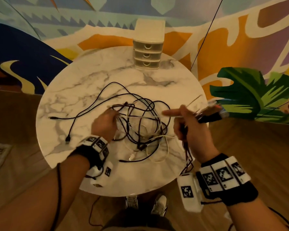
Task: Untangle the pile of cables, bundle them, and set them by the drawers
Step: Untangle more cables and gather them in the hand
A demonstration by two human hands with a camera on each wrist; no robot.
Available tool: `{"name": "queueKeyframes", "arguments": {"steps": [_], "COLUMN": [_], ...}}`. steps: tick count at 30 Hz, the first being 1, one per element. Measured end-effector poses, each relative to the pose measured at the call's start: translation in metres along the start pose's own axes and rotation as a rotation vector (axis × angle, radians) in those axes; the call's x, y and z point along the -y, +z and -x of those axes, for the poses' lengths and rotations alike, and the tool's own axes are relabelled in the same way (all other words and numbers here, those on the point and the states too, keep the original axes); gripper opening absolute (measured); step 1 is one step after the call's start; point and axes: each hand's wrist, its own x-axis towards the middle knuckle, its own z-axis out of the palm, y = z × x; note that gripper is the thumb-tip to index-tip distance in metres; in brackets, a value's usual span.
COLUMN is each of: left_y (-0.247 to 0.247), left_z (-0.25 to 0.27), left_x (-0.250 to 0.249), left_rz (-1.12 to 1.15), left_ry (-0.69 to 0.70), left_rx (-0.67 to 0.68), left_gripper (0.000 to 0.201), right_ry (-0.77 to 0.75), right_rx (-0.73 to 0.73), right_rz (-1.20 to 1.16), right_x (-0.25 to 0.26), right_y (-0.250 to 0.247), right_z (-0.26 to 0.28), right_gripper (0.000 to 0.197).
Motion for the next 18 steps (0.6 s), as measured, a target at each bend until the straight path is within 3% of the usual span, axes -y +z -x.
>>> {"name": "queueKeyframes", "arguments": {"steps": [1,3,5,7,9,12,14,16,18], "left_y": [-0.002,0.001,0.008,0.009,0.000,-0.020,-0.024,-0.017,-0.004], "left_z": [-0.006,-0.008,-0.007,-0.006,-0.003,0.015,0.028,0.037,0.041], "left_x": [0.007,0.014,0.021,0.023,0.018,-0.010,-0.035,-0.060,-0.078], "left_rz": [-0.064,-0.180,-0.208,-0.202,-0.250,-0.298,-0.202,-0.012,0.329], "left_ry": [0.051,0.128,0.086,0.029,0.035,0.229,0.306,0.289,0.193], "left_rx": [-0.009,0.115,0.280,0.345,0.264,-0.048,-0.146,-0.017,0.232], "left_gripper": [0.028,0.032,0.038,0.044,0.049,0.038,0.036,0.038,0.018], "right_ry": [-0.023,-0.050,-0.032,-0.003,0.021,0.037,0.045,0.055,0.061], "right_rx": [-0.032,-0.071,-0.095,-0.117,-0.138,-0.158,-0.134,-0.095,-0.070], "right_rz": [-0.028,-0.064,-0.071,-0.079,-0.124,-0.171,-0.177,-0.196,-0.211], "right_x": [0.006,0.012,0.008,0.000,-0.004,-0.002,0.000,0.003,0.006], "right_y": [-0.004,-0.007,-0.006,-0.005,-0.006,-0.006,0.000,0.010,0.015], "right_z": [-0.002,-0.005,-0.006,-0.005,-0.004,-0.006,-0.006,-0.004,-0.002], "right_gripper": [0.050,0.051,0.052,0.053,0.053,0.054,0.056,0.057,0.056]}}
